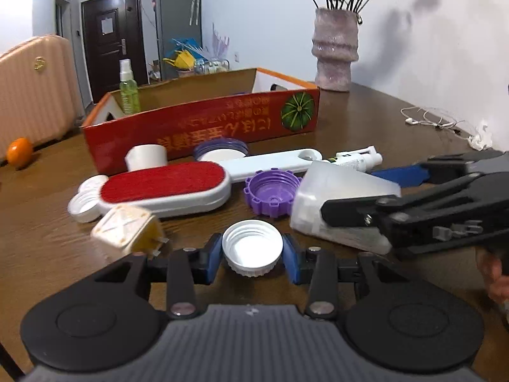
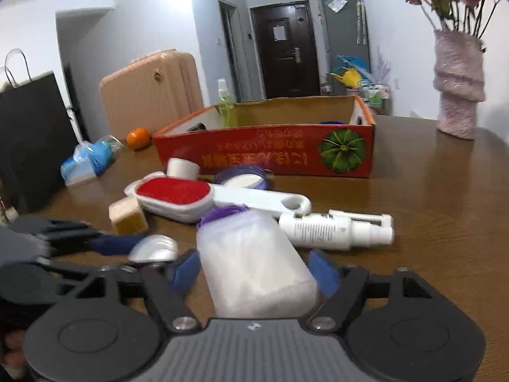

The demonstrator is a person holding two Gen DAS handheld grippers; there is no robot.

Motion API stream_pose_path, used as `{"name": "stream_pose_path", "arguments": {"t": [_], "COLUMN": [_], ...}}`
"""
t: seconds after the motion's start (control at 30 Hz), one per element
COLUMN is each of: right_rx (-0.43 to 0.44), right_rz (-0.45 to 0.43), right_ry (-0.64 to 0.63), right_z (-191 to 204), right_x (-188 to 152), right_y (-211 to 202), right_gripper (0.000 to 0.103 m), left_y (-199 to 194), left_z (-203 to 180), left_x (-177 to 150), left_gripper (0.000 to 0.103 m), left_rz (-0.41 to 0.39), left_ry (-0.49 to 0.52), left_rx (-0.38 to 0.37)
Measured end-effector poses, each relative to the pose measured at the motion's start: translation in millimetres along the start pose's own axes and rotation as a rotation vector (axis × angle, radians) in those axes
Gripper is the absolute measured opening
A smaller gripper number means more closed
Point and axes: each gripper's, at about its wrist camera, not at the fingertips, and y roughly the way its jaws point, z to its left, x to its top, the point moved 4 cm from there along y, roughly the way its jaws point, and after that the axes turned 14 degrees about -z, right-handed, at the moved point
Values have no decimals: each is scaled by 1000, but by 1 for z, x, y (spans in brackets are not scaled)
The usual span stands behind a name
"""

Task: Organize rigid objects
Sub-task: 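Grasp the white bottle cap with the left tool while the right tool grasps the purple cap, then drop the white cap and purple cap into the cardboard box with both tools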

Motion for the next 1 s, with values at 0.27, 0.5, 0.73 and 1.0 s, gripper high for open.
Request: {"name": "stream_pose_path", "arguments": {"t": [0.27,0.5,0.73,1.0], "right_rx": [-204,-75,-165,-131], "right_rz": [-65,-41,111,90], "right_ry": [-20,-174,-168,-128], "right_z": [-4,57,48,45], "right_x": [-1,20,9,3], "right_y": [-51,13,79,49], "right_gripper": [70,77,74,53], "left_y": [-58,-71,-84,-96], "left_z": [20,42,59,51], "left_x": [-21,-29,-28,-22], "left_gripper": [41,41,41,40], "left_rz": [-22,-17,-46,-78], "left_ry": [-4,-55,-101,-84], "left_rx": [86,142,168,166]}}
